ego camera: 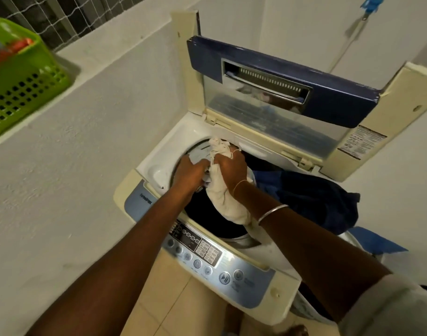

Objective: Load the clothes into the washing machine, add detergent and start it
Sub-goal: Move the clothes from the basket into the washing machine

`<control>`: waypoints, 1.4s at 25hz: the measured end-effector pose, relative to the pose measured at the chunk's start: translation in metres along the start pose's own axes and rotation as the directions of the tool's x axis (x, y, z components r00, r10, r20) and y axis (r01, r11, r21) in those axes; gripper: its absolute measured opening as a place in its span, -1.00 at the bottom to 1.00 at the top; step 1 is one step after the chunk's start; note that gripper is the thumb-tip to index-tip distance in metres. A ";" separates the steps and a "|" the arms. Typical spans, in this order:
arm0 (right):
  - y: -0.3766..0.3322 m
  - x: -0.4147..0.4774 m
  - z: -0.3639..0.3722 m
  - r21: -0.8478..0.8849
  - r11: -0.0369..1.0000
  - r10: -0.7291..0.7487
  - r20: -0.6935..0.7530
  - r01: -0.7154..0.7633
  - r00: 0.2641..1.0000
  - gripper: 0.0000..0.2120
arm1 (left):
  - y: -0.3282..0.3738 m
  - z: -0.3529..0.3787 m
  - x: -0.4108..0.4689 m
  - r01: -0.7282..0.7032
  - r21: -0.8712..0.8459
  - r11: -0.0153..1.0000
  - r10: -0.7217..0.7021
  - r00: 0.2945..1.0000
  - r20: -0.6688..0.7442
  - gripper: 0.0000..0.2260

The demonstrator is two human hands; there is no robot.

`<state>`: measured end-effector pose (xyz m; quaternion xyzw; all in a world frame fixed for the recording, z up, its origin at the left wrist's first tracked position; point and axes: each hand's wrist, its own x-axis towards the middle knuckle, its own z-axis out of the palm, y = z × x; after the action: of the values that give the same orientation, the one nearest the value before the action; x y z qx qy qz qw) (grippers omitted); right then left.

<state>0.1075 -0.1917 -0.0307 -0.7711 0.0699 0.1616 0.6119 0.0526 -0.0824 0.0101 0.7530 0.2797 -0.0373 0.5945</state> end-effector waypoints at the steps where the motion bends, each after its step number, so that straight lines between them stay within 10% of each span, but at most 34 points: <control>1: 0.014 0.008 -0.001 -0.082 0.997 0.013 0.031 -0.010 0.999 -0.59 | -0.010 0.004 0.005 0.051 0.031 0.998 -0.051 0.999 0.007 -0.74; 5: 0.049 0.031 -0.015 -0.096 0.979 0.177 -0.026 -0.179 0.984 -0.58 | -0.042 0.014 0.019 0.096 0.233 0.968 -0.140 0.974 0.179 -0.48; 8: 0.028 0.032 -0.016 0.209 0.970 0.106 0.105 -0.126 0.989 -0.66 | -0.051 0.024 0.026 0.003 0.124 0.992 -0.051 0.922 0.385 -0.20; 13: -0.006 0.036 -0.026 0.206 0.966 0.089 0.306 -0.157 0.948 -0.52 | -0.027 0.034 0.028 -0.128 -0.024 0.991 0.130 0.988 0.088 -0.65; 20: 0.042 0.048 -0.041 -0.091 0.974 -0.212 -0.024 0.209 0.977 -0.70 | -0.035 0.047 0.041 -0.366 0.374 0.853 0.398 0.917 -0.011 -0.83; 27: 0.079 0.060 -0.058 -0.630 0.741 0.390 0.126 -0.230 0.912 -0.49 | -0.072 0.072 0.067 -0.043 0.484 0.874 -0.087 0.966 0.243 -0.37; 35: 0.043 0.011 -0.113 -0.500 0.860 -0.176 -0.102 0.103 0.979 -0.79 | -0.029 0.135 0.011 -0.178 0.011 0.984 0.174 0.944 -0.279 -0.90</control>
<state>0.1230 -0.3101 -0.0510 -0.9141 0.0141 0.0731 0.3987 0.0859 -0.1981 -0.0590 0.7684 0.2924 0.1244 0.5555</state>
